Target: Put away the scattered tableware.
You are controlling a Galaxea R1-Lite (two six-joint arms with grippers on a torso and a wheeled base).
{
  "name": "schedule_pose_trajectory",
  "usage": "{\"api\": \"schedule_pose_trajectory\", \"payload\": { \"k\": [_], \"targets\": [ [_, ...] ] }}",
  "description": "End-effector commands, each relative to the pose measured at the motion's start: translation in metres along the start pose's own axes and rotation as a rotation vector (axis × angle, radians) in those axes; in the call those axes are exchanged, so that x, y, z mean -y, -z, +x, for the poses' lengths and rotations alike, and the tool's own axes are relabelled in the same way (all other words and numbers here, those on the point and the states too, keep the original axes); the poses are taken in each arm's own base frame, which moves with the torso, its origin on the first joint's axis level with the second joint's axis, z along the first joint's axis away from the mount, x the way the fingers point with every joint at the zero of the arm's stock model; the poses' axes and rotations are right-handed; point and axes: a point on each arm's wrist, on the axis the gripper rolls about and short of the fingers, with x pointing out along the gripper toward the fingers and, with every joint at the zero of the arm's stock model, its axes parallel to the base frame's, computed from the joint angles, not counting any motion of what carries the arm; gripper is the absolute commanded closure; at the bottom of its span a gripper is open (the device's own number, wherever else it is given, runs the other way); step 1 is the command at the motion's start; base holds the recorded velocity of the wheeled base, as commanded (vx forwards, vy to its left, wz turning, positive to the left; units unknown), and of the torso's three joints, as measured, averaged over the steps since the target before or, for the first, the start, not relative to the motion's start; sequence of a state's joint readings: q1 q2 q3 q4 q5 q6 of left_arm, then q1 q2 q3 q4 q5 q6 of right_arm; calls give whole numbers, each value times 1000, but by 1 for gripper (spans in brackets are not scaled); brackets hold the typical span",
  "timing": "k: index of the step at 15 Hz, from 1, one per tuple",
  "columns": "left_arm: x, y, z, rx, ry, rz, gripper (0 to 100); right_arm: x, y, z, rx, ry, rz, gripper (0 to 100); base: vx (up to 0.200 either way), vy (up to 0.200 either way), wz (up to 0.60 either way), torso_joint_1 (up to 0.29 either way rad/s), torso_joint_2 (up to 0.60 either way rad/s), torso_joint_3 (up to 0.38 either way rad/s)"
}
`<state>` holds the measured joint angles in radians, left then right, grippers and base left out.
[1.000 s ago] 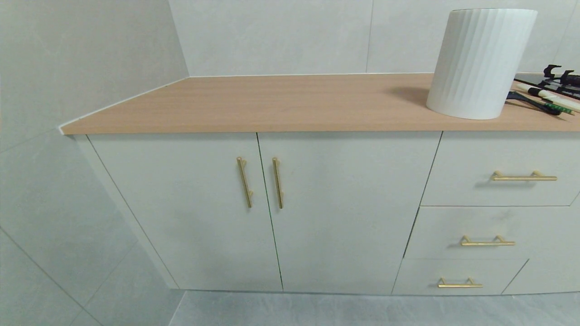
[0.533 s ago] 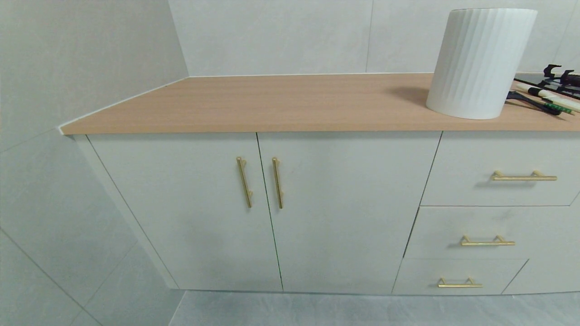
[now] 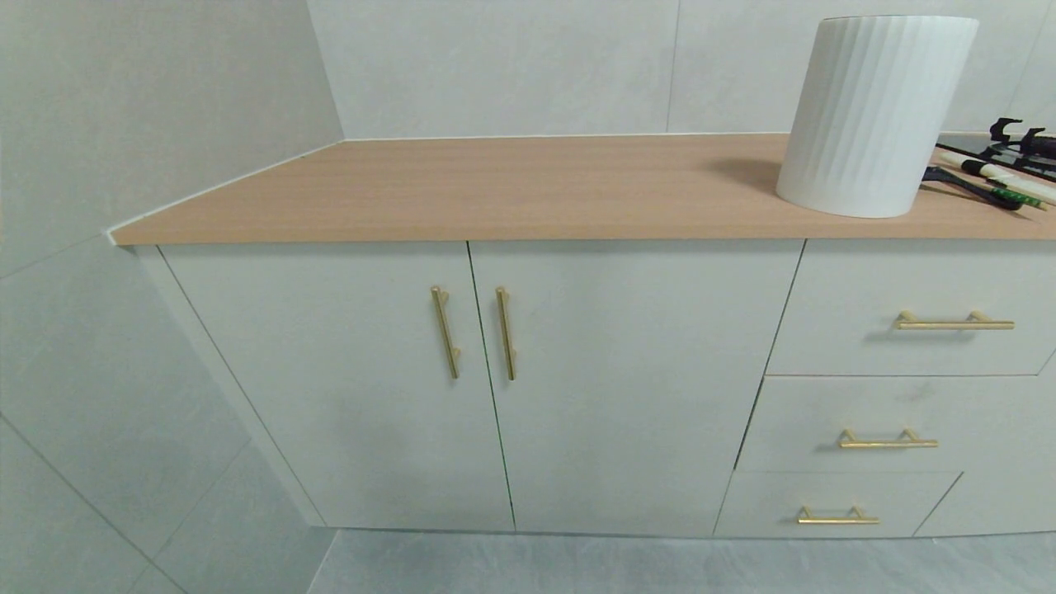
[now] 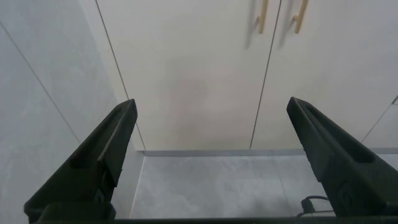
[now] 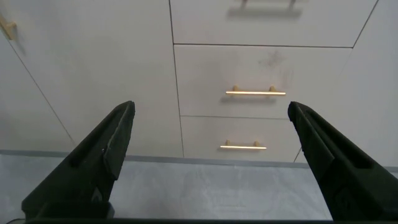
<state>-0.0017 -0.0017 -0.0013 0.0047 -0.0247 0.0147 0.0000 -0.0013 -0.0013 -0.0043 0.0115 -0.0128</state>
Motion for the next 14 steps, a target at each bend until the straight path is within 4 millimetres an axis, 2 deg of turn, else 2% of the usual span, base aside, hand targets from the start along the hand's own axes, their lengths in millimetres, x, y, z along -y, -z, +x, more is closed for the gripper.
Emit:
{"api": "schedule_pose_trajectory", "payload": {
  "k": [1, 8, 14],
  "targets": [
    [0, 0, 0, -1, 1, 2, 0, 0, 0, 1, -13, -6, 1, 0, 0, 0, 0, 0, 0, 0],
    [0, 0, 0, 0, 1, 2, 0, 0, 0, 0, -2, -4, 5, 0, 0, 0, 0, 0, 0, 0],
    [0, 0, 0, 0, 1, 2, 0, 0, 0, 0, -2, 1, 16, 0, 0, -200, 0, 3, 3, 2]
  ]
}}
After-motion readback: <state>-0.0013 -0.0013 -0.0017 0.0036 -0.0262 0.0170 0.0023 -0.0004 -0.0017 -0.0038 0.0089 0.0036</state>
